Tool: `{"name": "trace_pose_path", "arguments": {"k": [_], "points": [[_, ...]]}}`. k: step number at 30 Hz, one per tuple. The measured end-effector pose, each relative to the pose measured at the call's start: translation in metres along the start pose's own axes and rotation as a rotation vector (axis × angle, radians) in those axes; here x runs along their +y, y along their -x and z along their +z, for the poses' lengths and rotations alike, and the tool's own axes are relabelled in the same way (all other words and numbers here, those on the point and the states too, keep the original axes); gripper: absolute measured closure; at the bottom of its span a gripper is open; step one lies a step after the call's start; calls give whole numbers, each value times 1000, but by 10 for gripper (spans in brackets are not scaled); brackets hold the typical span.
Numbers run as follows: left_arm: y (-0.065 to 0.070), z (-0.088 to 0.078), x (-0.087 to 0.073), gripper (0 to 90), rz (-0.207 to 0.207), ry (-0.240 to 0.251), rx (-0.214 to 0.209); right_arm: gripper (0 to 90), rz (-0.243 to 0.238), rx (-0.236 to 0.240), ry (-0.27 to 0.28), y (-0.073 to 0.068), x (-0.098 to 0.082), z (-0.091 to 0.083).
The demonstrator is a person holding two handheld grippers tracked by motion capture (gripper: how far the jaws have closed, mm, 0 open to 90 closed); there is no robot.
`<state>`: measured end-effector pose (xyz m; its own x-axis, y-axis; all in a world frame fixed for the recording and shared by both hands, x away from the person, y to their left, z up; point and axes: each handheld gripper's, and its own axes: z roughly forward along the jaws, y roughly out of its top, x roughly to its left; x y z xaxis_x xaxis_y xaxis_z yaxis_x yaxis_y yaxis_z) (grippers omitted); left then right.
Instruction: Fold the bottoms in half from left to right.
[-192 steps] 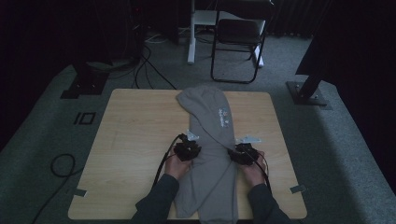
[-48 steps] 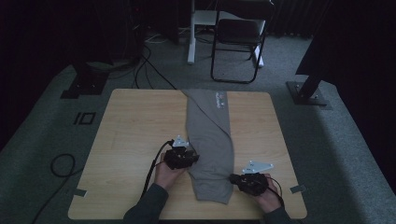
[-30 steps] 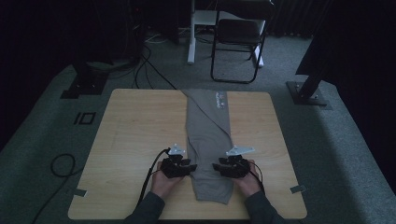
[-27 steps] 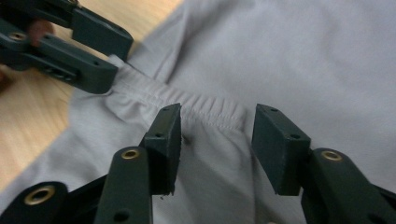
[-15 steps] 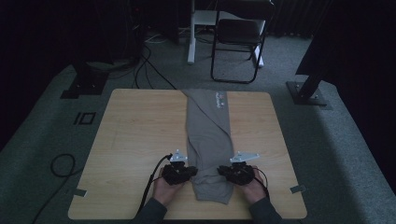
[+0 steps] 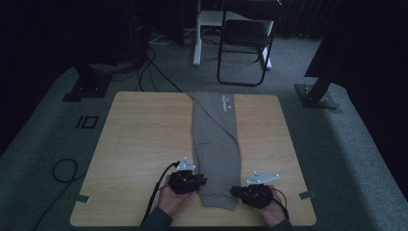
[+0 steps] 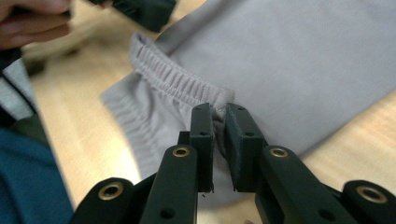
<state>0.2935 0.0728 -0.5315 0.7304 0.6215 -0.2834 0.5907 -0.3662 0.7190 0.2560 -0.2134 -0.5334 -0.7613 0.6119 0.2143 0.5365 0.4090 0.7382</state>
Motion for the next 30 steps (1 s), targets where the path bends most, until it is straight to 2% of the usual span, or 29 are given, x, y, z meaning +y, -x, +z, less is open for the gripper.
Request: {"name": "trace_pose_path", "arguments": {"k": [2,4,6,8,10,12,15,18,21,24,27,30], "points": [[0,3,0,737,-1,-10,-3,795,0,7,-2,0,-1,-1],[5,11,-4,737,14,-46,-17,723,18,1,21,2,-2,-3],[9,14,-8,737,18,-62,-36,690,43,-16,48,6,1,-5],[15,16,-12,737,11,-78,-49,651,66,-53,70,9,5,-5],[21,19,-17,737,21,-100,-73,637,72,-91,66,10,7,-1],[27,19,-22,737,30,-99,-93,614,78,-88,49,10,7,5],[30,17,-25,738,20,-95,-117,588,51,-90,12,6,5,13],[28,15,-24,728,25,-82,-116,575,43,-96,2,5,5,18],[21,10,-14,695,35,-49,-66,560,48,-106,8,10,8,20],[8,6,2,681,49,14,18,533,49,-140,20,19,15,26],[-11,13,19,672,70,46,115,514,48,-191,21,31,25,35],[-29,26,35,667,57,54,177,508,44,-245,17,42,37,47]]}}
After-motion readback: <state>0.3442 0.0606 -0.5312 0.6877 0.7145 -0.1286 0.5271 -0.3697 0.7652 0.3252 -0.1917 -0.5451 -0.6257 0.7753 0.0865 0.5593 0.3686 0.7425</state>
